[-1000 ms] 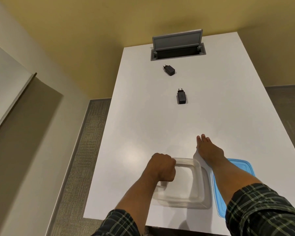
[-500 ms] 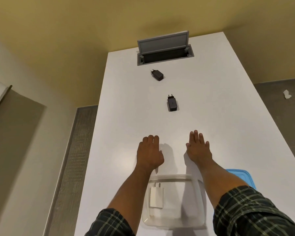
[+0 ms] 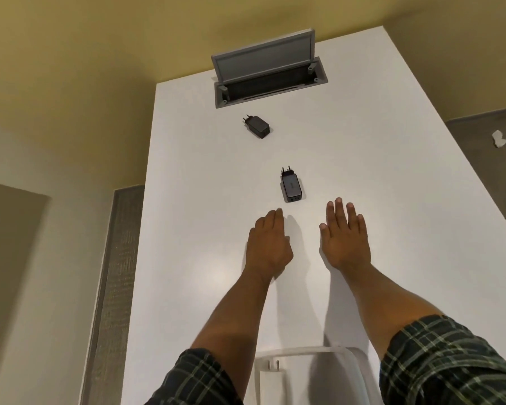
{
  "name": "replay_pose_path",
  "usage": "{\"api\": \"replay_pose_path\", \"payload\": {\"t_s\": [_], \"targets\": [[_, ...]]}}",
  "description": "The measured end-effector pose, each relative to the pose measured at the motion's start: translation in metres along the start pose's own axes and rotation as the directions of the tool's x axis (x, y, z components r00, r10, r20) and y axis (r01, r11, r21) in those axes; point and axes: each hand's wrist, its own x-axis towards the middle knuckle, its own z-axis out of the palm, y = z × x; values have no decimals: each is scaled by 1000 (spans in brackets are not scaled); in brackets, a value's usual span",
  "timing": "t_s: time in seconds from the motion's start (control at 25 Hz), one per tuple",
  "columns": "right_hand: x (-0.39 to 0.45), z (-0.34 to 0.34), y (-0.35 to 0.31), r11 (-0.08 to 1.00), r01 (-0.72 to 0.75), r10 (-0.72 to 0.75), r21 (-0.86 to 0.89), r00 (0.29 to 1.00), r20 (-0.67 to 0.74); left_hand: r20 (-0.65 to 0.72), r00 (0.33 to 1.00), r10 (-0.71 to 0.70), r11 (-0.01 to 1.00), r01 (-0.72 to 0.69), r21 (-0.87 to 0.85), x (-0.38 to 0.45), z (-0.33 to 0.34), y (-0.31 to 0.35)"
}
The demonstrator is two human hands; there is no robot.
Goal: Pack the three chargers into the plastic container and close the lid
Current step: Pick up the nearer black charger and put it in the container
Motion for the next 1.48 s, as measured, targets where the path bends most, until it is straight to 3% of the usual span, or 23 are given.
{"api": "replay_pose_path", "payload": {"t_s": [0.28,0.52,0.8,1.04,1.24,1.48], "targets": [[13,6,10,999,17,-20,-27,993,-117,-99,983,-155,962,127,-243,64,-7,21],[16,4,5,1000,13,-15,-19,992,-128,-31,953,-301,923,283,-262,105,-13,28],[14,4,5,1000,3,-4,-12,991,-133,-20,976,-217,925,199,-323,123,-14,19],[11,3,0,1000,16,-16,6,993,-120,-7,982,-190,960,184,-210,123,-15,27],[7,2,-2,999,36,-34,21,994,-104,-70,981,-182,969,167,-181,89,-15,28],[2,0,-1,998,58,-56,28,996,-74,-14,982,-190,949,180,-258,17,-22,25]]}}
